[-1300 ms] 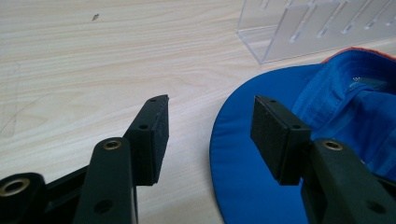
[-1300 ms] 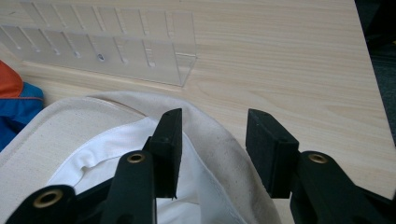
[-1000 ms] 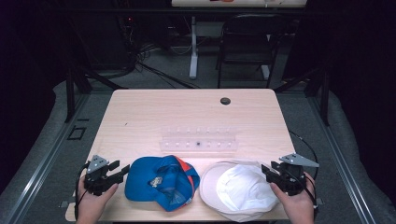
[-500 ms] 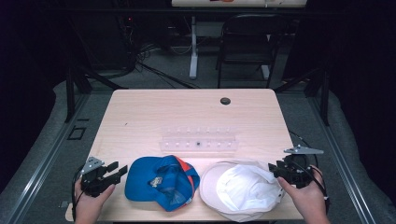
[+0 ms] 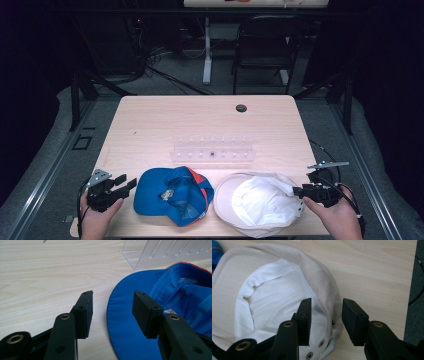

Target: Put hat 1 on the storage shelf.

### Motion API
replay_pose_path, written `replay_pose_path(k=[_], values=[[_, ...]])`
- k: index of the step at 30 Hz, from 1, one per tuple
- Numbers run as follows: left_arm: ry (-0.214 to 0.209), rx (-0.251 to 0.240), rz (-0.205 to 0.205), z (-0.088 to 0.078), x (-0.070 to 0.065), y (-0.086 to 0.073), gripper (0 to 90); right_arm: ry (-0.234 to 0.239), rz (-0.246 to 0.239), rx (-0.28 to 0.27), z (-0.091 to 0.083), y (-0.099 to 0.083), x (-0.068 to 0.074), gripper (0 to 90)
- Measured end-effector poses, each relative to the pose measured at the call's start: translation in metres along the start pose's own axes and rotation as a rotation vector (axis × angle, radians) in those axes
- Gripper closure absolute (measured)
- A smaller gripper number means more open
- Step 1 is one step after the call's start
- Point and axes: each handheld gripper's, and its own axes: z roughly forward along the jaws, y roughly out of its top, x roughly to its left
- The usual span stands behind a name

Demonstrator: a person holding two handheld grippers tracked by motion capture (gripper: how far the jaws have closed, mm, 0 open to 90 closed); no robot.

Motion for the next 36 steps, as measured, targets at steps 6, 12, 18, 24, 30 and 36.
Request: replay_pose_path(k=[6, 12, 18, 24, 30, 36], values=[[-0.007, 0.013, 0.010, 0.001, -0.002, -0.001, 53.8, -0.013, -0.009, 0.040, 0.001, -0.007, -0.001, 58.8], [-0.006, 0.025, 0.017, 0.000, -0.003, -0.002, 54.1, 0.002, 0.020, 0.133, 0.012, -0.014, -0.006, 60.0], [0.006, 0.024, 0.022, -0.002, -0.004, -0.004, 53.3, 0.002, 0.026, 0.181, 0.020, -0.010, -0.005, 72.3], [0.004, 0.033, 0.019, -0.003, -0.004, -0.005, 53.2, 0.030, 0.044, 0.191, 0.024, 0.005, -0.008, 77.4], [0.005, 0.027, 0.025, -0.002, -0.006, -0.005, 54.7, 0.040, 0.059, 0.180, 0.030, 0.025, -0.011, 80.5], [0.011, 0.032, 0.025, -0.002, -0.005, -0.005, 57.5, 0.045, 0.055, 0.187, 0.033, 0.045, -0.013, 80.9]])
